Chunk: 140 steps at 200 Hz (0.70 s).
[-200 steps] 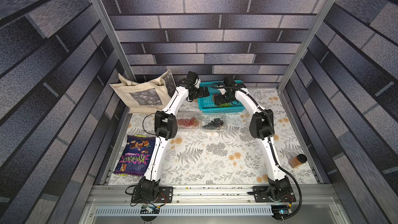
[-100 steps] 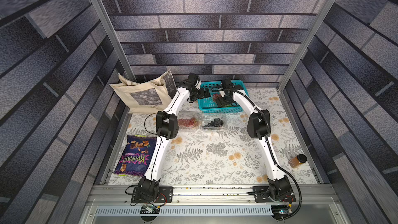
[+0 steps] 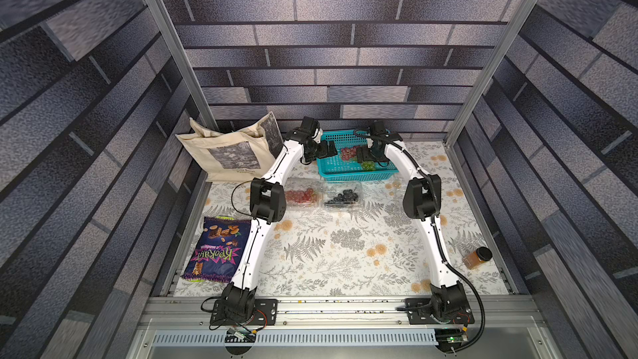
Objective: Pack grapes into containers
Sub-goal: Pick up the grape from the basket.
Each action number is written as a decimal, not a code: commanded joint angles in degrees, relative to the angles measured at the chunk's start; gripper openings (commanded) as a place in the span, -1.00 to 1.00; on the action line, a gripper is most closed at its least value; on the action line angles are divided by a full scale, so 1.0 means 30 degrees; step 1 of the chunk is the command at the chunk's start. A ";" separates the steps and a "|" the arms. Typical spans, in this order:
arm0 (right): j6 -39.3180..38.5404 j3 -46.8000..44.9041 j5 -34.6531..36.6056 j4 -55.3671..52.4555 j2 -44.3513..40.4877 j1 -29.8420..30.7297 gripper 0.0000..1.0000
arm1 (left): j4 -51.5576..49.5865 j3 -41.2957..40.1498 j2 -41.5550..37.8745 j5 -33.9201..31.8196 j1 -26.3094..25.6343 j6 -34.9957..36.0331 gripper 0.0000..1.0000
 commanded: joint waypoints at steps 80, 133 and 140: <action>-0.1507 -0.1371 -0.1947 0.0550 -0.2778 0.0163 0.74 | -0.0039 0.0539 0.0052 0.0475 -0.0179 -0.0107 1.00; -0.2705 -0.2115 -0.1791 -0.0034 -0.2834 0.0618 0.42 | -0.0265 0.0566 -0.0040 0.0474 -0.0074 -0.0056 1.00; -0.2757 -0.2068 -0.1722 -0.0080 -0.2759 0.0661 0.38 | -0.0324 0.0548 -0.0069 0.0472 -0.0041 -0.0043 1.00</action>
